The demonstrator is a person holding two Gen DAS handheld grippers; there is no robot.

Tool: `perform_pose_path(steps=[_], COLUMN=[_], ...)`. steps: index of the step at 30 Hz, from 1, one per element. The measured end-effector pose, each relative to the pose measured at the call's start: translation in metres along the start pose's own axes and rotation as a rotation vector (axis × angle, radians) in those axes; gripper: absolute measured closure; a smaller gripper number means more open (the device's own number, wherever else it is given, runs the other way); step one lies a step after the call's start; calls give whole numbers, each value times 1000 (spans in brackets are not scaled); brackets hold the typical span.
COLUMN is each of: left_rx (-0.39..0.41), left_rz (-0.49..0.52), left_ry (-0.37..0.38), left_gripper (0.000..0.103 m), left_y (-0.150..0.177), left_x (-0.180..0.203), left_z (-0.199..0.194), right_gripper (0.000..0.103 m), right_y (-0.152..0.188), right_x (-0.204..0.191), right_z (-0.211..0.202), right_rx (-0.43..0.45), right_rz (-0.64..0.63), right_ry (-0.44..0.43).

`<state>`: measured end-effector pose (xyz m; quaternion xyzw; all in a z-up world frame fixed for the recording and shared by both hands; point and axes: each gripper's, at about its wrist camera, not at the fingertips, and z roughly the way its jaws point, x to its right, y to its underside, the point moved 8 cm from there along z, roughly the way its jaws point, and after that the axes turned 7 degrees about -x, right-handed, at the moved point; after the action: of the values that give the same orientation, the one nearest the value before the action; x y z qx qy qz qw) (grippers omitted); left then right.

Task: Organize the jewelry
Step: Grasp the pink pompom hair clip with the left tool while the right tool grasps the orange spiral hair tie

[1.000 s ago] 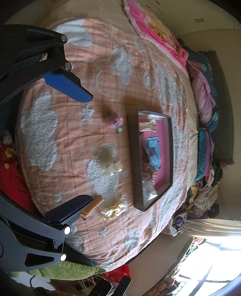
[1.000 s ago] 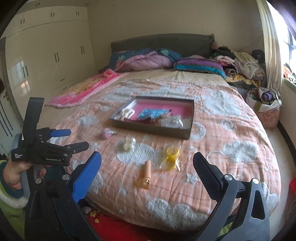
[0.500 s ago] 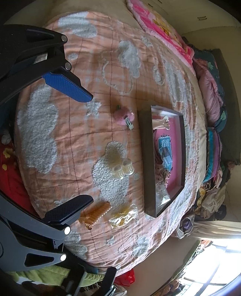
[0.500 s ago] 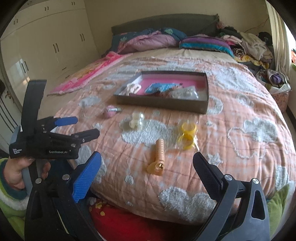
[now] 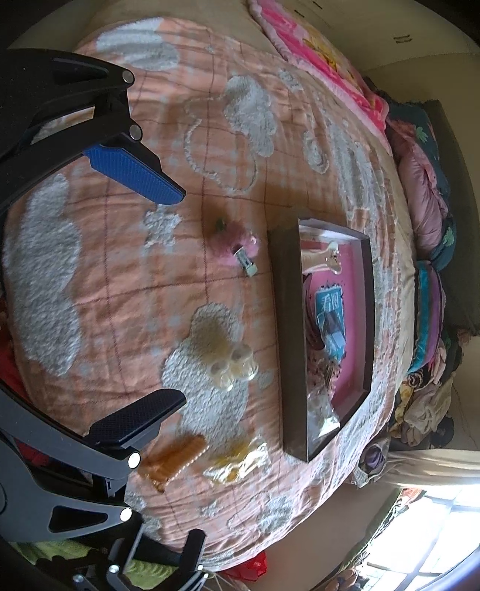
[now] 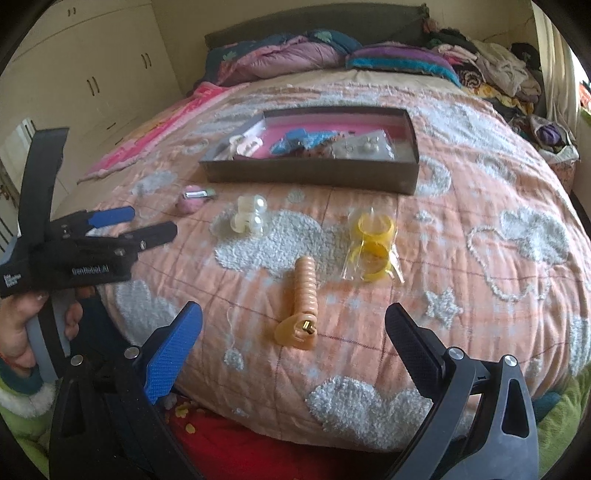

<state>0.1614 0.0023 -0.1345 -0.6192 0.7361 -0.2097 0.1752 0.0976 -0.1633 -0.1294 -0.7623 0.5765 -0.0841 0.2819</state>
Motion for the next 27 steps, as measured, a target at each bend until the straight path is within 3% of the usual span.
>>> perform_pose_path(steps=[2, 10, 14, 16, 18, 21, 23, 26, 27], left_rx=[-1, -13, -17, -20, -31, -53, -71, -88, -88], left_rz=[-9, -53, -96, -122, -138, -141, -128, -95, -86], left_ry=[-1, -12, 1, 10, 30, 59, 80, 80, 76], left_gripper=[10, 10, 10, 10, 10, 10, 14, 31, 44], left_y=[-2, -14, -26, -32, -35, -38, -38, -36, -37], left_x=[-6, -32, -49, -58, -63, -64, -59, -50, -48], left_z=[4, 23, 35, 42, 50, 62, 69, 77, 78], right_gripper=[5, 32, 50, 64, 84, 85, 86, 86, 86], right_y=[1, 4, 3, 1, 0, -2, -3, -6, -6], right_x=[1, 3, -1, -5, -12, -24, -30, -34, -34], right_z=[8, 46, 62, 65, 67, 66, 65, 60, 58], right_rx=[-16, -103, -126, -126, -126, -117, -106, -98, -95], right_rz=[0, 16, 12, 3, -17, -49, -59, -56, -54], right_ry=[1, -30, -31, -29, -47, -80, -102, -126, -128])
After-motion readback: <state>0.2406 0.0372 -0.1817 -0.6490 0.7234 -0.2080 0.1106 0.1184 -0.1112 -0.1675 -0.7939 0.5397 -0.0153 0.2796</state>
